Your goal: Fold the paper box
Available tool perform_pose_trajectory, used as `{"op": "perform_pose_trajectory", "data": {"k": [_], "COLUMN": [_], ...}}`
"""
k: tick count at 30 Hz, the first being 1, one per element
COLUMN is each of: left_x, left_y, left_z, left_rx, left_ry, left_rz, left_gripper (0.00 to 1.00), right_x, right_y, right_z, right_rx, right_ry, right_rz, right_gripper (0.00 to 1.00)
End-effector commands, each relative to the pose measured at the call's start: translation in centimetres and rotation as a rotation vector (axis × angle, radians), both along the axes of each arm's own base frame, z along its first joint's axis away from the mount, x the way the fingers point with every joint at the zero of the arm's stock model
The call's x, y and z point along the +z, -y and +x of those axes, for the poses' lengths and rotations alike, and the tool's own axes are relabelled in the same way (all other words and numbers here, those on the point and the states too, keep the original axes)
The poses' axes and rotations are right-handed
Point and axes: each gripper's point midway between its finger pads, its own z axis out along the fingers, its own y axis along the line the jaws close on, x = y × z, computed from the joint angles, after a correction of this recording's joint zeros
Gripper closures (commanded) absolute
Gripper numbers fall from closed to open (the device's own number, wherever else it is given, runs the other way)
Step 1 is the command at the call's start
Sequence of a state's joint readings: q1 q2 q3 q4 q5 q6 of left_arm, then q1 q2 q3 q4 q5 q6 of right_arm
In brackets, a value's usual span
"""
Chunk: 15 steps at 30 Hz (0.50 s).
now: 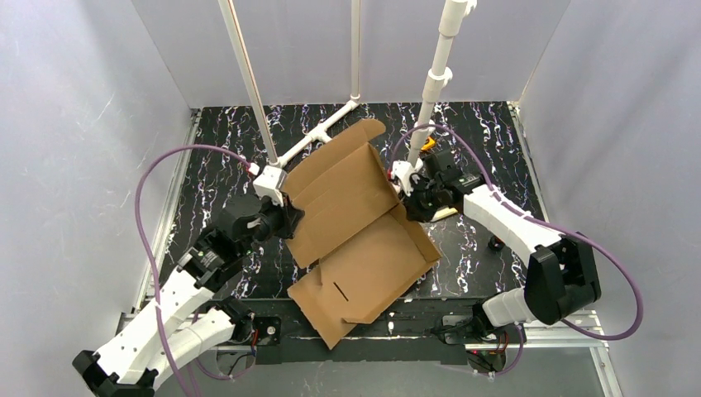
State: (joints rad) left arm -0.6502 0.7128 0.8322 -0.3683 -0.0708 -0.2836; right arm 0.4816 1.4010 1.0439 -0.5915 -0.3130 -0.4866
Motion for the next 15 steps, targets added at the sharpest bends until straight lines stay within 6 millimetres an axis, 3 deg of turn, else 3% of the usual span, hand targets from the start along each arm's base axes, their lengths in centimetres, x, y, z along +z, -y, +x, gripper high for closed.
{"op": "perform_pose_trajectory", "data": {"k": [1, 9, 15], "left_x": [-1.2, -2.7, -2.7], "left_y": [-0.9, -1.7, -1.6], "left_z": [2.6, 3.2, 3.4], "left_rx": [0.135, 0.191, 0.188], "left_ry": [0.061, 0.078, 0.101], "left_rz": [-0.027, -0.027, -0.044], "left_gripper": [1.0, 1.0, 1.0], "right_x": [-1.4, -3.5, -4.7], "right_y": [-1.0, -0.4, 0.0], "right_z": [-0.5, -1.7, -2.2], "right_rx": [0.076, 0.081, 0.071], "right_ry": [0.028, -0.018, -0.032], "right_rz": [0.017, 0.001, -0.013], "right_gripper": [0.77, 0.57, 0.54]}}
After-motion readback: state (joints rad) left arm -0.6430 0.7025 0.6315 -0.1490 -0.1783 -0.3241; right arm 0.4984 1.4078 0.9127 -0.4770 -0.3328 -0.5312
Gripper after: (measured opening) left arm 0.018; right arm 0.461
